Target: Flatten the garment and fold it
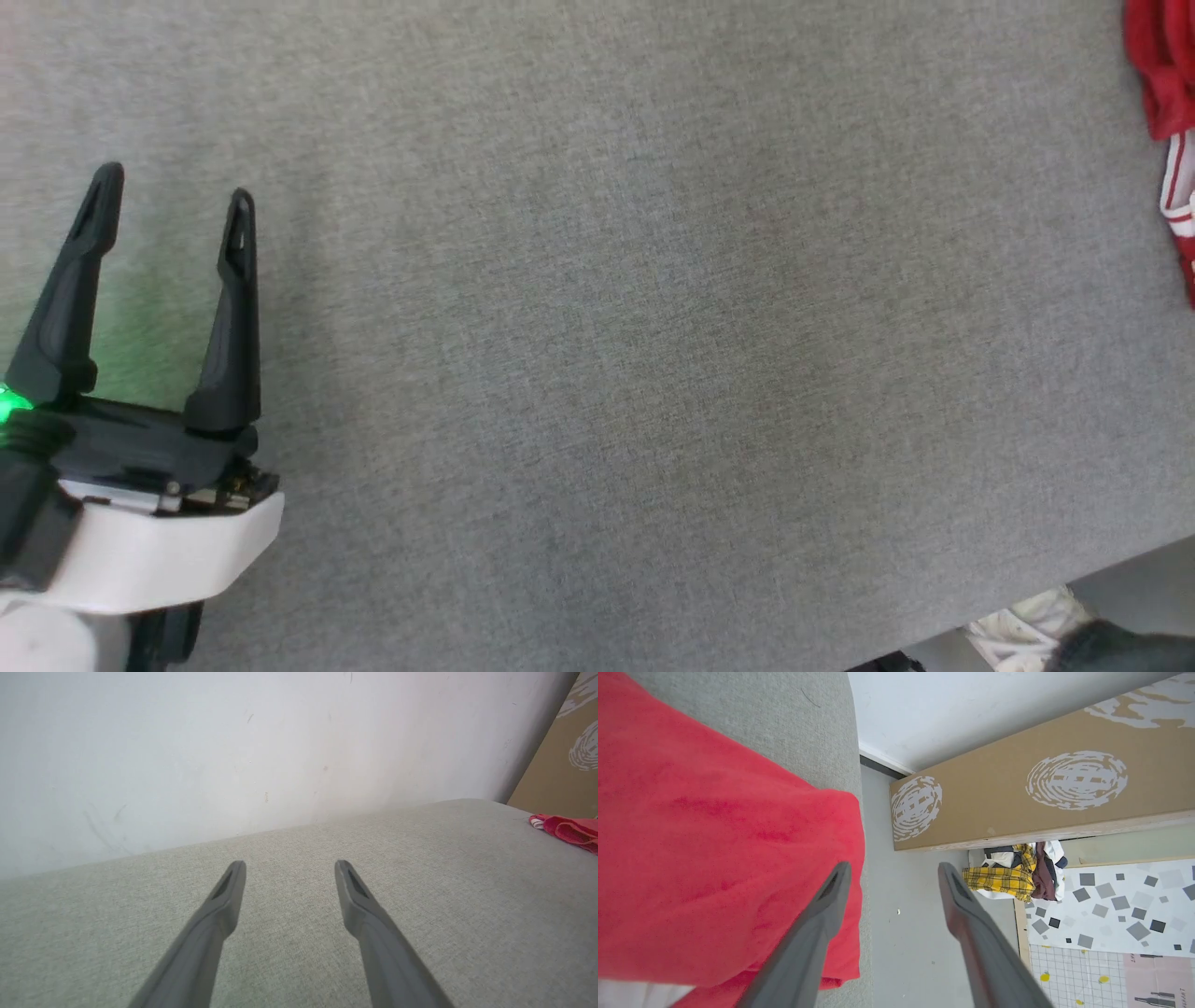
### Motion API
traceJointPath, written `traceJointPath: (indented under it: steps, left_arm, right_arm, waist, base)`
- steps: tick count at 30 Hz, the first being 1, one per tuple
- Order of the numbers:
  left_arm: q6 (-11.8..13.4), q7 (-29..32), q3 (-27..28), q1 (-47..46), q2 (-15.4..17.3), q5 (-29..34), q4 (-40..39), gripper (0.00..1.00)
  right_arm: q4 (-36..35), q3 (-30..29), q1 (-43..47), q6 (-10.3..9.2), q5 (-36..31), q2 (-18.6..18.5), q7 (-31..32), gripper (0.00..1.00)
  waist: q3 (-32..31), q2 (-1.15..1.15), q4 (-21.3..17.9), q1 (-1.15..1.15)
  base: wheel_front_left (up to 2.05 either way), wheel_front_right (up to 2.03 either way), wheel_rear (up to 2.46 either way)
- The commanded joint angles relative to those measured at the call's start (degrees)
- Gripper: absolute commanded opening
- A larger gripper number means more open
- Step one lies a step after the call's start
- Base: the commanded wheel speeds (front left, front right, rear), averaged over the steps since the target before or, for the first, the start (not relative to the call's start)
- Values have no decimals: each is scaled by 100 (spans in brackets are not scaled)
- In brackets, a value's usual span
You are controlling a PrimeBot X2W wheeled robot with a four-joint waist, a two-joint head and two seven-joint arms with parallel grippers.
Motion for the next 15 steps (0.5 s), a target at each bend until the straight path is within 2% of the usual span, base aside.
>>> traceJointPath:
  steps: [1, 5, 9, 15]
  left_arm:
    - [77, -110, -44, -93, 19, 227, 152, 100]
    - [161, -239, -195, -50, -40, 471, 417, 100]
    - [266, -453, -344, 20, -316, 426, 716, 100]
    - [318, -673, -433, 259, -656, 179, 1130, 100]
  right_arm:
    - [7, 50, 113, -12, 60, 26, -188, 100]
    - [-28, 190, 282, -12, 213, 81, -462, 100]
    - [-188, 206, 533, -12, 432, 258, -922, 100]
    - [-744, -114, 1117, -12, 1283, 1036, -1398, 100]
  waist:
    - [-292, 0, 154, 0]
    - [-596, 0, 255, 0]
    - [-1129, 0, 423, 0]
    - [-2005, 0, 662, 0]
  base:
    - [0, 0, 0]
    - [0, 0, 0]
    - [0, 0, 0]
    - [0, 0, 0]
